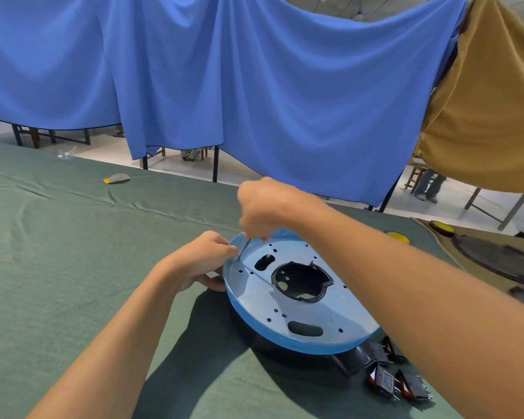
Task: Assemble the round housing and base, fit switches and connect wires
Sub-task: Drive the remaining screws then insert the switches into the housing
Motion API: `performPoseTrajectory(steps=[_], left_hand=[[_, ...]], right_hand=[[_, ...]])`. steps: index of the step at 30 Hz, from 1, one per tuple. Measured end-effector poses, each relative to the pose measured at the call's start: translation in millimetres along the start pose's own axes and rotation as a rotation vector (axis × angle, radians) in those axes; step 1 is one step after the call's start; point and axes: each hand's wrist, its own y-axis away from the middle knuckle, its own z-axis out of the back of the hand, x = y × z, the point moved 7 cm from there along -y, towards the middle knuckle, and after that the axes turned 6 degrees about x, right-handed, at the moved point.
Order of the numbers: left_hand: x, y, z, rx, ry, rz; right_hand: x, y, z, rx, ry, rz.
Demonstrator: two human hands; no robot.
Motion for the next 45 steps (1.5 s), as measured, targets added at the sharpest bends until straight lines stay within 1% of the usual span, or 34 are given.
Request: performPoseTrajectory(steps=[2,6,8,10,13,17,21,26,29,33,37,40,42,43,45], left_hand=[[-3,2,-3,-0.015,-0.007,0.028],[-7,4,-6,-0.061,-0.015,0.073],[-9,5,-6,-0.072,-0.023,0.095],[-10,7,-6,-0.075,-0.036,0.111],[-12,9,-5,-0.085,-0.019,0.131],[-7,10,-6,-0.068,0.119,0.169],[1,7,-8,-0.059,0.243,0.187],[4,8,-7,-0.101,0.244,0.228],[0,10,-8,-0.124,0.252,0.223],[-13,14,-4,-0.215,0.406,0.14],[-37,26,9,-0.36,0.464,-0.015],[-59,36,12,-0.448,0.486,-0.199],[-71,45,17,-0.561,0.499,-0.327],[-78,50,20,-0.623,0.468,-0.405],[-93,66,24,-0.759,0.295,-0.582]], right_hand=[[-36,18,-6,-0.161,-0.178,-0.083],[-118,58,-52,-0.356,-0.498,-0.293],[-145,74,-78,-0.437,-0.599,-0.376],[-157,80,-97,-0.501,-0.665,-0.414],[-162,83,-110,-0.597,-0.784,-0.381],[-166,83,-114,-0.679,-0.942,-0.303],[-169,82,-115,-0.683,-1.012,-0.255],[-174,79,-115,-0.67,-1.087,-0.249],[-173,79,-113,-0.68,-1.115,-0.243],[-172,83,-109,-0.76,-1.15,-0.245],[-169,87,-105,-0.847,-1.21,-0.21],[-169,91,-101,-0.918,-1.31,-0.163],[-174,95,-97,-0.976,-1.378,-0.146],[-177,97,-94,-1.003,-1.403,-0.145],[-185,102,-92,-1.047,-1.466,-0.158]])
